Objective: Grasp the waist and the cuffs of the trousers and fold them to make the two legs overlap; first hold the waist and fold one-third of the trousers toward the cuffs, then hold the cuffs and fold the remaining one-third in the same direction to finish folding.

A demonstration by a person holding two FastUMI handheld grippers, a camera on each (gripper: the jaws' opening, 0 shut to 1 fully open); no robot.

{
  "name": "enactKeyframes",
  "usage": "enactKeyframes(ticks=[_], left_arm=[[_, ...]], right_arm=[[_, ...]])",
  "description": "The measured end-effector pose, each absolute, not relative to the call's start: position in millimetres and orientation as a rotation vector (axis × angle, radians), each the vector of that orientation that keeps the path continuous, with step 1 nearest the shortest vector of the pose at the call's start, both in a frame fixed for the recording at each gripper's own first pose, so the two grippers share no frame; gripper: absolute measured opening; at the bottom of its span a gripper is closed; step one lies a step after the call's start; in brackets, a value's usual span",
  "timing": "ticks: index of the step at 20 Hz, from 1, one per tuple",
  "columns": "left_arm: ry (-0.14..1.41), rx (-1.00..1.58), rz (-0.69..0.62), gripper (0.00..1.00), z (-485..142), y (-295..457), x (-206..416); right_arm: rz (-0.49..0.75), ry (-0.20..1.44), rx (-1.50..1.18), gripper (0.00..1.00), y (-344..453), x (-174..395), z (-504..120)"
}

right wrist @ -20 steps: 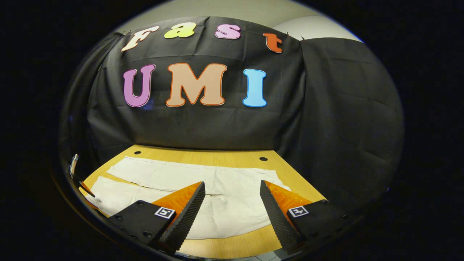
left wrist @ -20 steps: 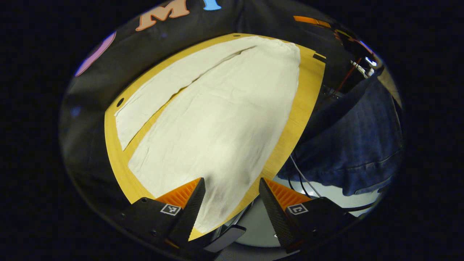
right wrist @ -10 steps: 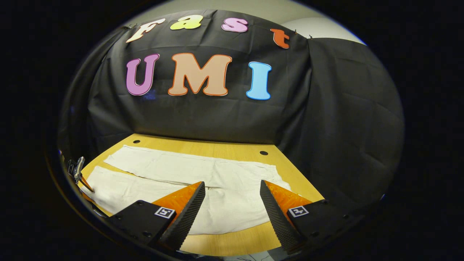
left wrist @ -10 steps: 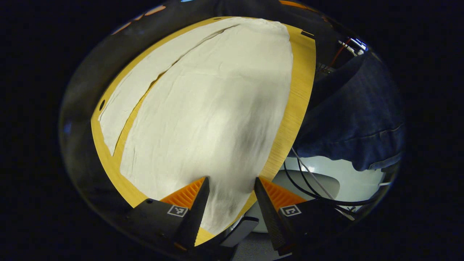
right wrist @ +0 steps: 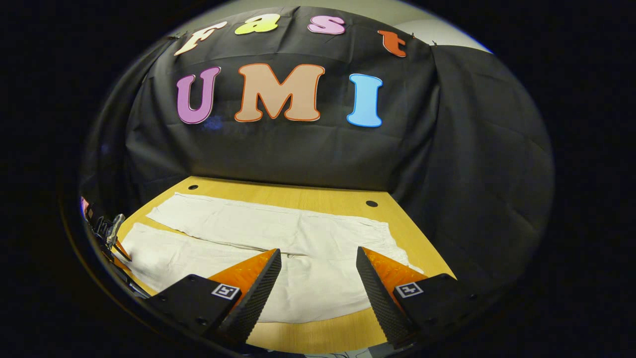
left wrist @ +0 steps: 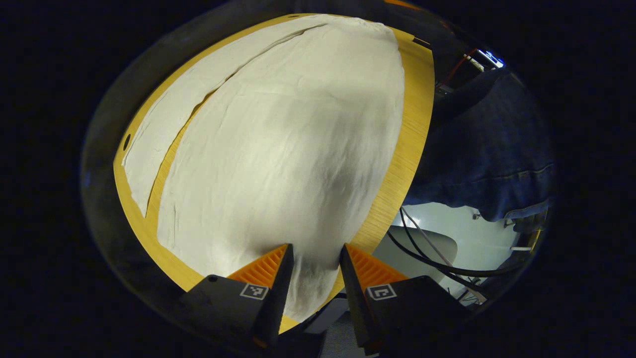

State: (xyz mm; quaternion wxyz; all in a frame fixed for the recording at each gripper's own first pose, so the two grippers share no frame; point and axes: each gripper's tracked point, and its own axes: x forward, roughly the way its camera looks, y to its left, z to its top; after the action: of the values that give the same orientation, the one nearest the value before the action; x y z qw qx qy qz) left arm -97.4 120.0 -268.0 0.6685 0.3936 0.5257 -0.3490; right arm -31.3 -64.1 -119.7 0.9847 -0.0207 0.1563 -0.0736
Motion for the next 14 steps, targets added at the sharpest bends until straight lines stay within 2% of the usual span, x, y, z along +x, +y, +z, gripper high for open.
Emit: enactKeyframes(ticks=[2,4,5,7,14], left_arm=[[1.195,0.886,-0.772,0.47,-265,121,-93],[1.211,0.873,-0.738,0.31,-266,125,-89],[1.219,0.871,-0.726,0.18,-264,126,-87],[1.224,0.872,-0.721,0.00,-264,125,-84],[1.237,0.887,-0.711,0.00,-266,126,-82]], right_arm=[[-0.116,0.329,-0.044,0.98,-67,-27,-122],[-0.084,0.354,-0.032,0.98,-72,-23,-127],[-0.067,0.368,-0.018,0.99,-75,-23,-131],[-0.039,0.388,0.001,0.97,-83,-21,-137],[0.073,0.531,-0.083,0.98,-130,-21,-179]])
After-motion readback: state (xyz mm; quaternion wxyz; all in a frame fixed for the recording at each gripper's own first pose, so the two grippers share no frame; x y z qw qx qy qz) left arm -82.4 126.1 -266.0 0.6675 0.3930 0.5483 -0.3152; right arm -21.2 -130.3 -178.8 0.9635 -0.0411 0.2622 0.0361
